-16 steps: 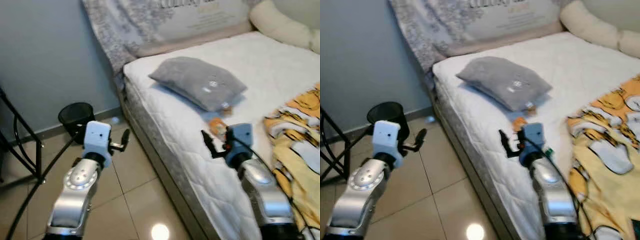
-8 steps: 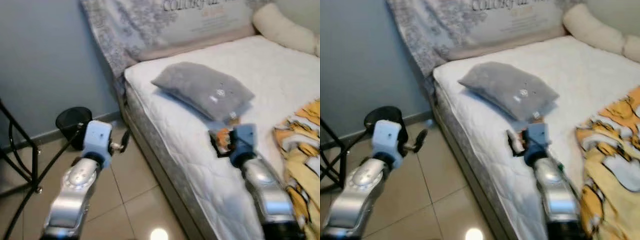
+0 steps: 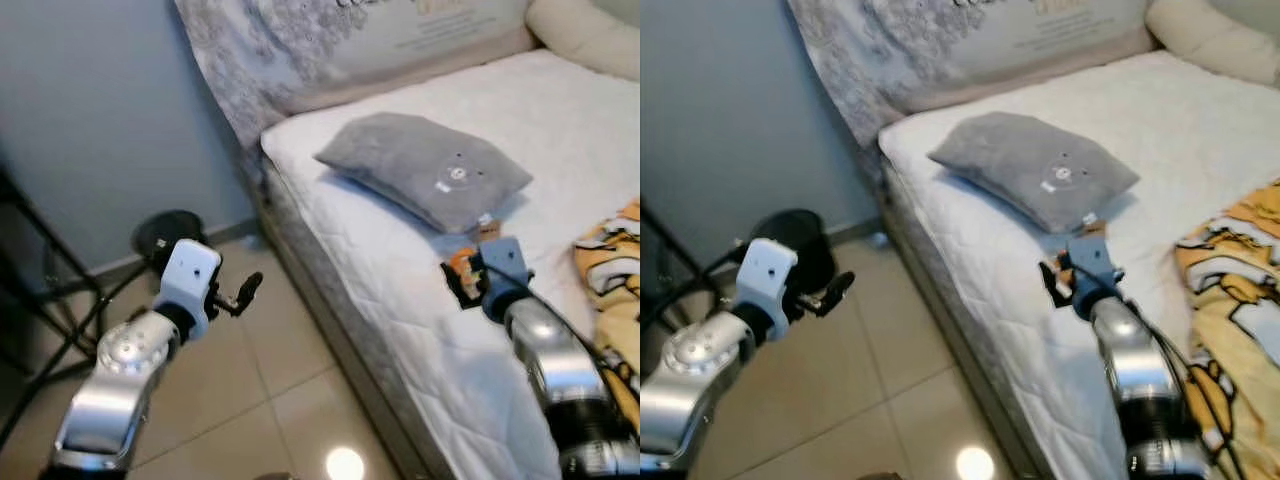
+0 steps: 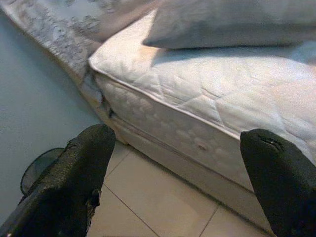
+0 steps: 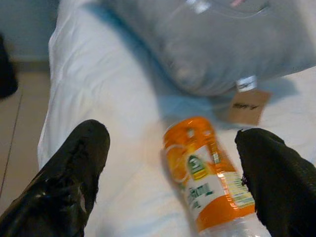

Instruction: Clean up the room

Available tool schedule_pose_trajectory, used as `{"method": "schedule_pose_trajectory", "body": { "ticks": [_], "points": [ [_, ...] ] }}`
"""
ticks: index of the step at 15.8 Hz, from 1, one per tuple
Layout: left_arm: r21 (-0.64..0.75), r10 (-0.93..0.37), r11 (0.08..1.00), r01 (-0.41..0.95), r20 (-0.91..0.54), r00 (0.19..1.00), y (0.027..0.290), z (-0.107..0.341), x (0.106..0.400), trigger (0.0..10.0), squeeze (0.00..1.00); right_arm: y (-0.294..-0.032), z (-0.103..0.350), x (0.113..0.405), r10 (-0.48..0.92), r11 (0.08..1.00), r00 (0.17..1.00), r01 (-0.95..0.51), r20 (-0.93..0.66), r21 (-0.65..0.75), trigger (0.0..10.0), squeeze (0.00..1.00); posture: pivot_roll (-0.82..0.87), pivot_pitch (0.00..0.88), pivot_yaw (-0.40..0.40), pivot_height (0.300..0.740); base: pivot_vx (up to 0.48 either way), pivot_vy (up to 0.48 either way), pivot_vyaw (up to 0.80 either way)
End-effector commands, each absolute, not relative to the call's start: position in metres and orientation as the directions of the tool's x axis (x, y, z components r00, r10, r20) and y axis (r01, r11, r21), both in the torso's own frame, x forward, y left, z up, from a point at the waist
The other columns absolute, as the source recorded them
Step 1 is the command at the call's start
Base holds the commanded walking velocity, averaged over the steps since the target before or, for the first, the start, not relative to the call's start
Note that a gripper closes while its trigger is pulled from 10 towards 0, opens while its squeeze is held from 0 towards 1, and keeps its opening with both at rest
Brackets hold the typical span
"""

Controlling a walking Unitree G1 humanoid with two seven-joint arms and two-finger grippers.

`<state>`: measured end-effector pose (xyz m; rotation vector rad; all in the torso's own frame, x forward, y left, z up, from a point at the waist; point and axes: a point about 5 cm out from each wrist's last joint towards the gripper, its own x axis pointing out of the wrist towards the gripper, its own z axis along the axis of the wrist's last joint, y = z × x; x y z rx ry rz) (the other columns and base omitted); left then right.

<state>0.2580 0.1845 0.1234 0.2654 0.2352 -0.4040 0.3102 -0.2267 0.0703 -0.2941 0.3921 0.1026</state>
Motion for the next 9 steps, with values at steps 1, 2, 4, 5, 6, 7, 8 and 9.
{"method": "schedule_pose_trajectory", "body": {
  "ticks": [1, 2, 4, 5, 6, 7, 8, 9],
  "points": [
    [0.196, -0.398, 0.862, 0.468, -0.31, 0.863, 0.183, 0.123, 0.257, 10.0, 0.0, -0.228, 0.065, 0.313, 0.046, 0.939, 0.902, -0.186, -0.43, -0.29, 10.0, 1.0, 0.0, 0.0, 0.14, 0.74, 0.0, 0.0, 0.0],
    [0.195, -0.408, 0.855, 0.48, -0.316, 0.856, 0.183, 0.124, 0.256, 10.0, 0.0, -0.23, 0.065, 0.315, 0.038, 0.937, 0.9, -0.183, -0.434, -0.296, 10.0, 1.0, 0.01, 0.0, 0.139, 0.74, 0.0, 0.0, 0.0],
    [0.181, -0.52, 0.768, 0.615, -0.383, 0.763, 0.183, 0.13, 0.249, 10.0, 0.0, -0.254, 0.067, 0.327, -0.024, 0.915, 0.858, -0.187, -0.512, -0.356, 10.0, 1.0, 0.02, 0.0, 0.148, 0.74, 0.0, 0.0, 0.0],
    [0.178, -0.54, 0.751, 0.636, -0.391, 0.746, 0.183, 0.132, 0.248, 10.0, 0.0, -0.257, 0.07, 0.33, -0.021, 0.911, 0.853, -0.198, -0.521, -0.362, 10.0, 1.0, 0.03, 0.0, 0.142, 0.74, 0.0, 0.0, 0.0],
    [0.176, -0.556, 0.734, 0.656, -0.399, 0.729, 0.183, 0.133, 0.247, 10.0, 0.0, -0.26, 0.072, 0.332, -0.024, 0.899, 0.845, -0.216, -0.535, -0.38, 10.0, 1.0, 0.04, 0.0, 0.139, 0.74, 0.0, 0.0, 0.0],
    [0.17, -0.574, 0.715, 0.679, -0.411, 0.708, 0.183, 0.135, 0.245, 10.0, 0.0, -0.265, 0.075, 0.335, -0.035, 0.882, 0.832, -0.235, -0.554, -0.408, 10.0, 1.0, 0.05, 0.0, 0.13, 0.74, 0.0, 0.0, 0.0],
    [0.169, -0.58, 0.705, 0.689, -0.421, 0.697, 0.184, 0.136, 0.244, 10.0, 0.0, -0.268, 0.076, 0.337, -0.048, 0.876, 0.822, -0.238, -0.567, -0.42, 10.0, 1.0, 0.06, 0.0, 0.12, 0.74, 0.0, 0.0, 0.0],
    [0.161, -0.592, 0.693, 0.702, -0.429, 0.683, 0.184, 0.138, 0.242, 10.0, 0.0, -0.269, 0.077, 0.339, -0.051, 0.871, 0.816, -0.246, -0.575, -0.426, 10.0, 1.0, 0.06, 0.0, 0.117, 0.74, 0.0, 0.0, 0.0]
  ]
}}
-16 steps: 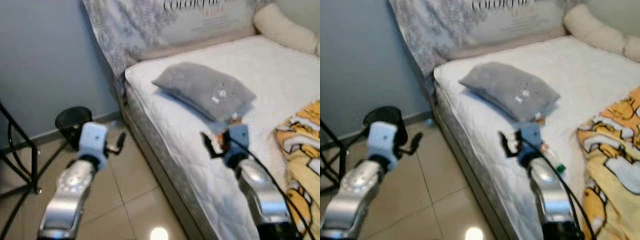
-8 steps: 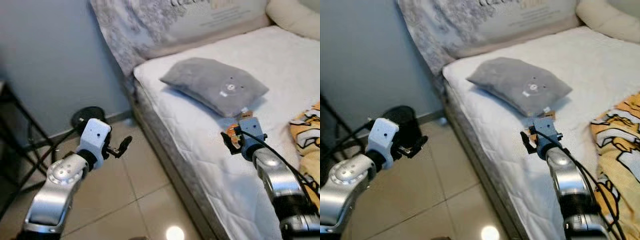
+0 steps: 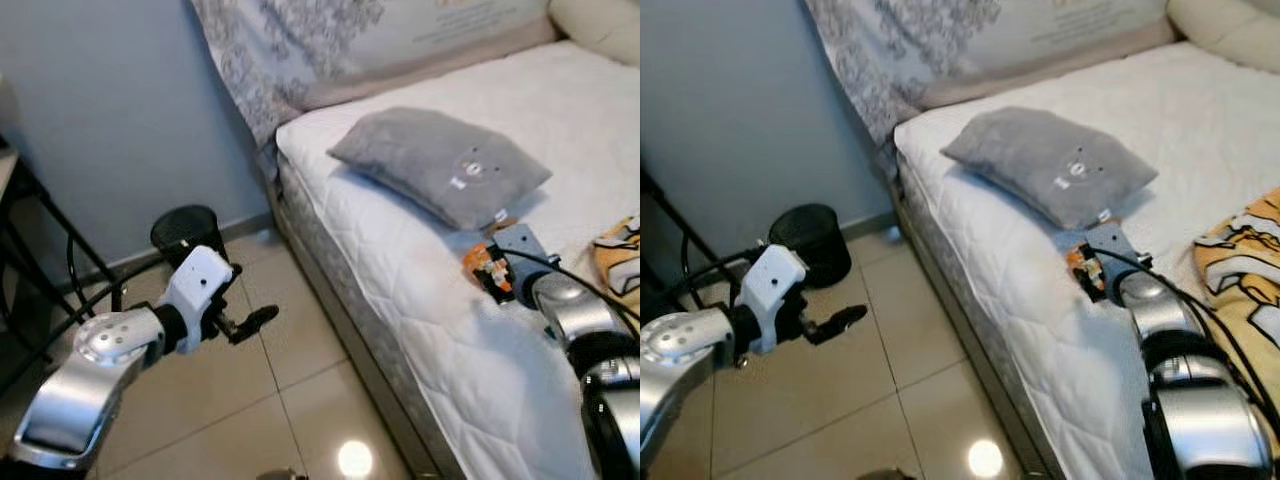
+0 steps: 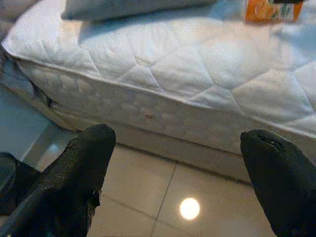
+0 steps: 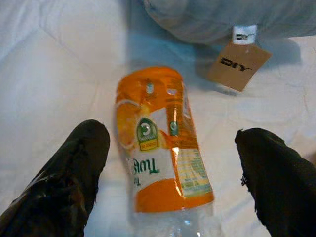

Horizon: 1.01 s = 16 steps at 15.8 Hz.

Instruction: Clean up the room

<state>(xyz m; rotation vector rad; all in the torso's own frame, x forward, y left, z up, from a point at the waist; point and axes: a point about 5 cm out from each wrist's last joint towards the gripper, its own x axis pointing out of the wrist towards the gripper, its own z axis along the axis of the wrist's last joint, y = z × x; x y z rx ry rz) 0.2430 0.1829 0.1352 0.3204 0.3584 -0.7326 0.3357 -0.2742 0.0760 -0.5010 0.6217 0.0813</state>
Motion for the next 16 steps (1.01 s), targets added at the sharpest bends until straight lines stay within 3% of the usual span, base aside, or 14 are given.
{"method": "schedule_pose_trajectory", "body": {
  "ticks": [1, 3, 4, 5, 12, 13, 14, 15, 16],
  "points": [
    [0.156, -0.598, 0.689, 0.708, -0.43, 0.677, 0.184, 0.14, 0.242, 10.0, 0.0, -0.268, 0.078, 0.34, -0.051, 0.871, 0.815, -0.247, -0.577, -0.426, 10.0, 1.0, 0.07, 0.0, 0.111, 0.74, 0.0, 0.0, 0.0],
    [0.143, -0.628, 0.656, 0.741, -0.442, 0.641, 0.183, 0.145, 0.237, 10.0, 0.0, -0.267, 0.08, 0.344, -0.068, 0.834, 0.798, -0.284, -0.599, -0.473, 10.0, 1.0, 0.08, 0.0, 0.099, 0.74, 0.0, 0.0, 0.0],
    [0.135, -0.635, 0.645, 0.752, -0.454, 0.625, 0.183, 0.146, 0.234, 10.0, 0.0, -0.269, 0.08, 0.344, -0.1, 0.804, 0.789, -0.295, -0.606, -0.516, 10.0, 0.8, 0.09, 0.007, 0.101, 0.74, 0.0, 0.0, 0.0],
    [0.129, -0.64, 0.635, 0.761, -0.463, 0.613, 0.183, 0.148, 0.231, 10.0, 0.0, -0.271, 0.082, 0.345, -0.119, 0.79, 0.787, -0.295, -0.605, -0.538, 10.0, 0.0, 0.1, 0.028, 0.101, 0.74, 0.0, 0.0, 0.0],
    [0.102, -0.647, 0.616, 0.781, -0.501, 0.576, 0.185, 0.16, 0.21, 10.0, 0.0, -0.281, 0.077, 0.338, -0.18, 0.77, 0.753, -0.292, -0.632, -0.567, 10.0, 0.0, 0.17, 0.128, 0.08, 0.74, 0.0, 0.0, 0.0],
    [0.098, -0.644, 0.617, 0.781, -0.507, 0.572, 0.186, 0.159, 0.207, 10.0, 0.0, -0.279, 0.076, 0.338, -0.177, 0.774, 0.751, -0.293, -0.637, -0.561, 6.7, 0.0, 0.17, 0.133, 0.078, 0.74, 0.0, 0.0, 0.0],
    [0.097, -0.638, 0.618, 0.78, -0.517, 0.57, 0.186, 0.158, 0.204, 10.0, 0.0, -0.277, 0.074, 0.338, -0.174, 0.781, 0.746, -0.292, -0.642, -0.552, 1.1, 0.0, 0.18, 0.125, 0.072, 0.74, 0.0, 0.0, 0.0],
    [0.098, -0.634, 0.621, 0.777, -0.52, 0.572, 0.186, 0.158, 0.204, 10.0, 0.0, -0.275, 0.072, 0.338, -0.168, 0.783, 0.743, -0.299, -0.648, -0.545, 0.0, 0.0, 0.18, 0.117, 0.071, 0.74, 0.0, 0.0, 0.0],
    [0.1, -0.633, 0.624, 0.775, -0.517, 0.576, 0.186, 0.159, 0.204, 10.0, 0.0, -0.273, 0.072, 0.338, -0.164, 0.787, 0.742, -0.299, -0.65, -0.54, 0.0, 0.0, 0.18, 0.116, 0.07, 0.74, 0.0, 0.0, 0.0]
  ]
}}
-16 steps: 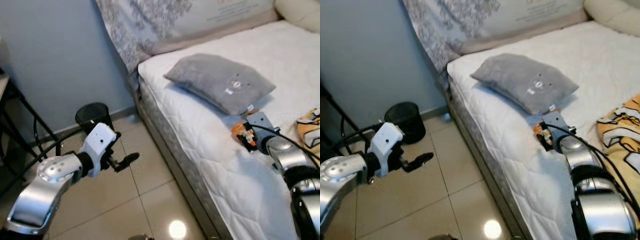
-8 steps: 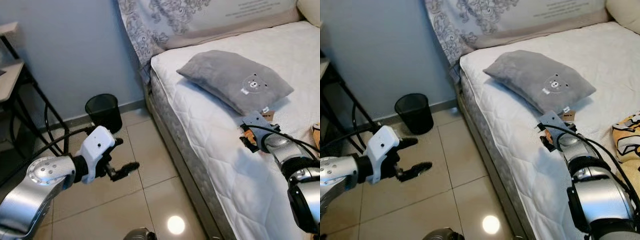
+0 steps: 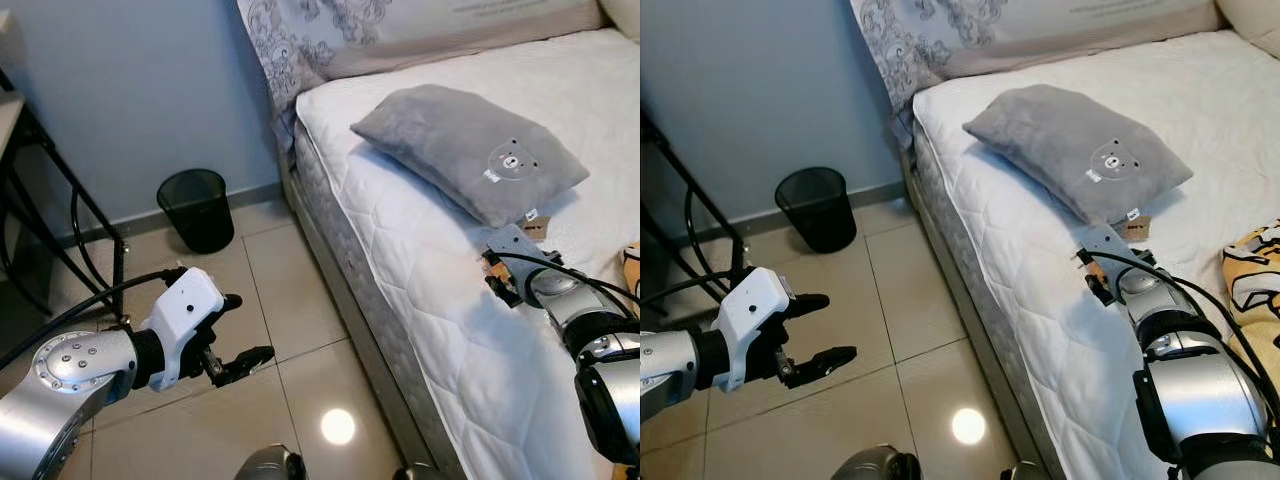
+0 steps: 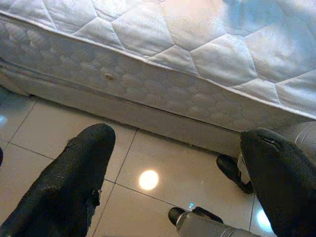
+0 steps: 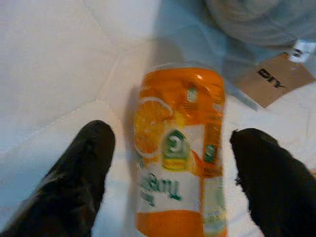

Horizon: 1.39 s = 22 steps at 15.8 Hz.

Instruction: Clean up the room

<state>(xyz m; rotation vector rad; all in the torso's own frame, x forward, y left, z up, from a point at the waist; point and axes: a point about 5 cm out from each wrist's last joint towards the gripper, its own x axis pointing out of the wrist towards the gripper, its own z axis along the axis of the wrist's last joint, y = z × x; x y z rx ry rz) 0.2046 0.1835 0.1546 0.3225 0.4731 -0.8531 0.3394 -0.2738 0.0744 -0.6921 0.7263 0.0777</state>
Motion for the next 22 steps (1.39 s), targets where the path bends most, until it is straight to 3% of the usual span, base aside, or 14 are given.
{"method": "schedule_pose_trajectory", "body": {
  "ticks": [1, 10, 14, 17, 20, 22],
  "points": [
    [0.101, -0.632, 0.627, 0.772, -0.513, 0.581, 0.185, 0.161, 0.204, 10.0, 0.0, -0.271, 0.072, 0.338, -0.157, 0.792, 0.743, -0.299, -0.651, -0.532, 0.0, 0.0, 0.18, 0.114, 0.07, 0.74, 0.0, 0.0, 0.0],
    [0.102, -0.633, 0.646, 0.756, -0.483, 0.605, 0.181, 0.161, 0.214, 10.0, 0.0, -0.26, 0.086, 0.351, -0.084, 0.793, 0.775, -0.328, -0.626, -0.513, 0.0, 0.0, 0.16, 0.04, 0.06, 0.74, 0.0, 0.0, 0.0],
    [0.1, -0.626, 0.672, 0.734, -0.454, 0.634, 0.178, 0.155, 0.223, 10.0, 0.0, -0.26, 0.086, 0.35, -0.034, 0.818, 0.764, -0.349, -0.644, -0.457, 0.0, 0.0, 0.12, 0.0, 0.055, 0.74, 0.0, 0.0, 0.0],
    [0.092, -0.593, 0.727, 0.681, -0.417, 0.689, 0.175, 0.146, 0.229, 10.0, 0.0, -0.269, 0.092, 0.35, -0.019, 0.881, 0.799, -0.271, -0.601, -0.387, 0.0, 0.0, 0.06, 0.0, 0.069, 0.74, 0.0, 0.0, 0.0],
    [0.071, -0.58, 0.753, 0.654, -0.398, 0.711, 0.166, 0.134, 0.228, 10.0, 0.0, -0.281, 0.099, 0.349, -0.025, 0.965, 0.852, -0.117, -0.523, -0.236, 0.0, 0.0, 0.04, 0.0, 0.06, 0.74, 0.0, 0.0, 0.0],
    [0.063, -0.57, 0.769, 0.636, -0.385, 0.726, 0.161, 0.128, 0.226, 10.0, 0.0, -0.284, 0.105, 0.35, 0.027, 0.999, 0.902, -0.034, -0.431, -0.01, 0.0, 0.0, 0.03, 0.0, 0.05, 0.74, 0.0, 0.0, 0.0]
  ]
}}
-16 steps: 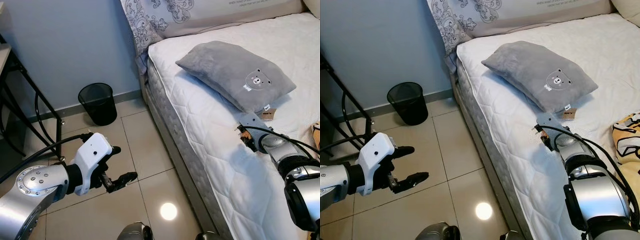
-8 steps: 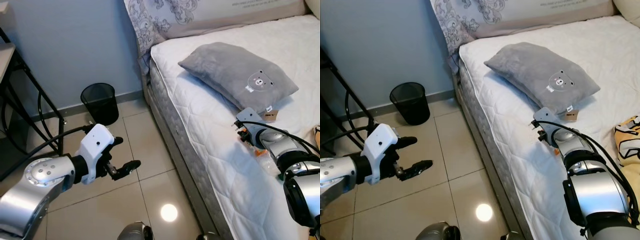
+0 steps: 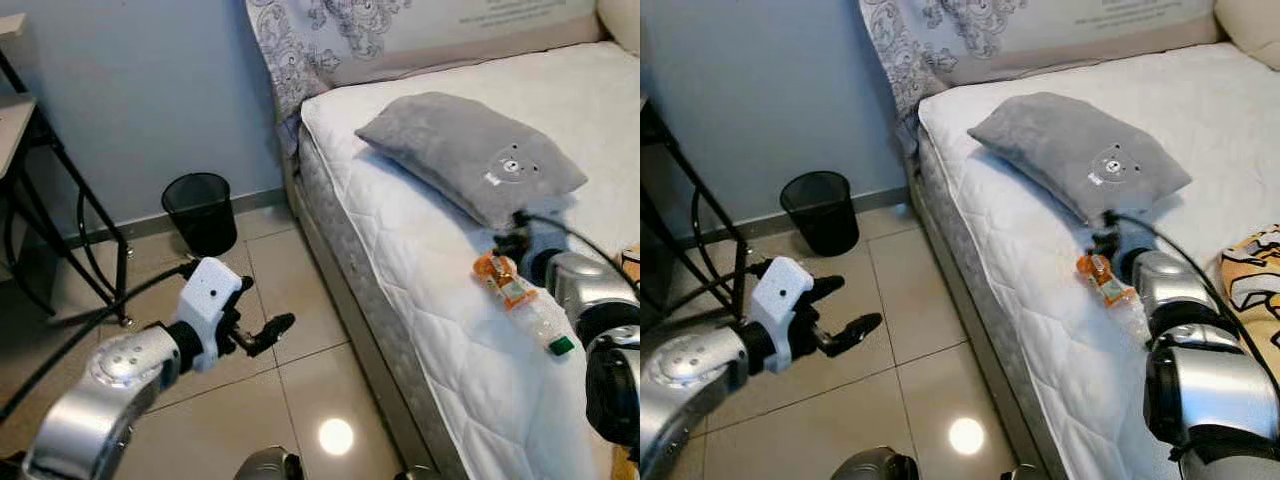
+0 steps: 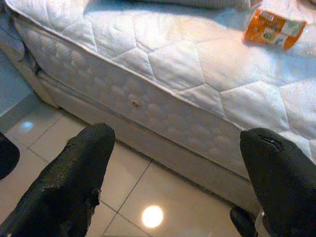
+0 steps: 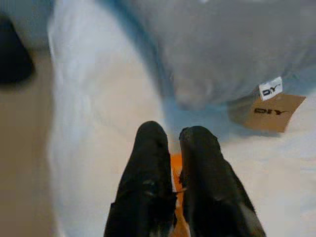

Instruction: Clean up the room

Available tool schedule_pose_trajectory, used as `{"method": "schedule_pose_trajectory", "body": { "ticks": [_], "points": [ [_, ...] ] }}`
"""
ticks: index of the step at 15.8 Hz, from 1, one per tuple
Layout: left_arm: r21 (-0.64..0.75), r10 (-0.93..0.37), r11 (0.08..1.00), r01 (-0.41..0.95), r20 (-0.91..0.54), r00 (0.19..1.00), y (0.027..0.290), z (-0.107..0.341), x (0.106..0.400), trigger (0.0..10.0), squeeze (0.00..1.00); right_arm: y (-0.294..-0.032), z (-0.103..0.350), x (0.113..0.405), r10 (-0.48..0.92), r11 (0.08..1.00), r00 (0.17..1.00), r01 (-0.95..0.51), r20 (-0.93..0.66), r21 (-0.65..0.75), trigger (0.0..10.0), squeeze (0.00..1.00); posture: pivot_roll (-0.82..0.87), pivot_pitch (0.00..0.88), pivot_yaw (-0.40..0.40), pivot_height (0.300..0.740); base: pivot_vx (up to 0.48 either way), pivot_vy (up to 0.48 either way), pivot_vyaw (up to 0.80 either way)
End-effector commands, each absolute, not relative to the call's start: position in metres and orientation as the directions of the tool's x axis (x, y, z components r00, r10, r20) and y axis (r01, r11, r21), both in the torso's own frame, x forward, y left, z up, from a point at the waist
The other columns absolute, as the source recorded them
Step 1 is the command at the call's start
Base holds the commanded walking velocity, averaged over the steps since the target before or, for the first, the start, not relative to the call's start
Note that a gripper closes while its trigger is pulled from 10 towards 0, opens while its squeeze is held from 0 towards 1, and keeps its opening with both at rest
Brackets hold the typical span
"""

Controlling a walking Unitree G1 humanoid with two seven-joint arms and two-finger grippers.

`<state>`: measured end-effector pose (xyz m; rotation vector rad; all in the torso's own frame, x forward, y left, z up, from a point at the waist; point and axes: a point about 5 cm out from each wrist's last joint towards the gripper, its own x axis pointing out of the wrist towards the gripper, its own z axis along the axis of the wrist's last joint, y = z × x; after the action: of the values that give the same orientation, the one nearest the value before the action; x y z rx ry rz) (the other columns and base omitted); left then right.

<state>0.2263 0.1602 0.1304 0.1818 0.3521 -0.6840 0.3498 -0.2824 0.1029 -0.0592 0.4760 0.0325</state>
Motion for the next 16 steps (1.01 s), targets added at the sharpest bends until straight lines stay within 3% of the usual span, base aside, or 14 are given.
{"method": "schedule_pose_trajectory", "body": {
  "ticks": [1, 2, 5, 9, 10, 11, 14, 15, 16],
  "points": [
    [0.064, -0.565, 0.773, 0.631, -0.383, 0.731, 0.161, 0.126, 0.227, 10.0, 0.0, -0.285, 0.107, 0.35, 0.031, 0.999, 0.918, -0.011, -0.396, 0.052, 0.0, 0.0, 0.03, 0.0, 0.046, 0.74, 0.0, 0.0, 0.0],
    [0.067, -0.557, 0.781, 0.621, -0.376, 0.741, 0.159, 0.123, 0.228, 10.0, 0.0, -0.287, 0.112, 0.351, 0.032, 0.988, 0.943, 0.019, -0.331, 0.151, 0.0, 0.0, 0.02, 0.0, 0.044, 0.74, 0.0, 0.0, 0.0],
    [0.075, -0.542, 0.794, 0.603, -0.36, 0.759, 0.157, 0.122, 0.229, 10.0, 0.0, -0.289, 0.125, 0.355, 0.012, 0.962, 0.976, 0.049, -0.22, 0.269, 0.0, 0.0, 0.02, 0.0, 0.04, 0.74, 0.0, 0.0, 0.0],
    [0.099, -0.516, 0.81, 0.578, -0.347, 0.783, 0.157, 0.12, 0.23, 10.0, 0.0, -0.293, 0.133, 0.355, 0.005, 0.957, 0.989, 0.038, -0.146, 0.288, 0.0, 0.0, 0.03, 0.0, 0.032, 0.74, 0.0, 0.0, 0.0],
    [0.125, -0.481, 0.83, 0.544, -0.332, 0.811, 0.157, 0.12, 0.232, 10.0, 0.0, -0.296, 0.127, 0.351, -0.035, 0.972, 0.984, 0.075, -0.177, 0.223, 7.6, 0.0, 0.02, 0.0, 0.031, 0.74, 0.0, 0.0, 0.0],
    [0.144, -0.462, 0.839, 0.525, -0.323, 0.826, 0.156, 0.12, 0.233, 10.0, 0.0, -0.297, 0.125, 0.349, -0.047, 0.979, 0.981, 0.083, -0.188, 0.186, 10.0, 0.0, 0.02, 0.0, 0.032, 0.74, 0.0, 0.0, 0.0],
    [0.17, -0.378, 0.887, 0.429, -0.267, 0.887, 0.153, 0.119, 0.244, 10.0, 0.0, -0.283, 0.113, 0.338, -0.052, 0.99, 0.987, 0.072, -0.155, 0.122, 10.0, 0.0, -0.02, 0.0, 0.045, 0.74, 0.0, 0.0, 0.0],
    [0.182, -0.365, 0.892, 0.413, -0.249, 0.897, 0.153, 0.121, 0.246, 10.0, 0.0, -0.276, 0.111, 0.335, -0.037, 0.99, 0.99, 0.055, -0.133, 0.133, 10.0, 0.71, -0.02, 0.0, 0.047, 0.74, 0.0, 0.0, 0.0],
    [0.191, -0.36, 0.893, 0.407, -0.239, 0.902, 0.152, 0.121, 0.247, 10.0, 0.0, -0.271, 0.111, 0.333, -0.027, 0.988, 0.993, 0.045, -0.118, 0.149, 10.0, 1.0, -0.03, 0.0, 0.048, 0.74, 0.0, 0.0, 0.0]
  ]
}}
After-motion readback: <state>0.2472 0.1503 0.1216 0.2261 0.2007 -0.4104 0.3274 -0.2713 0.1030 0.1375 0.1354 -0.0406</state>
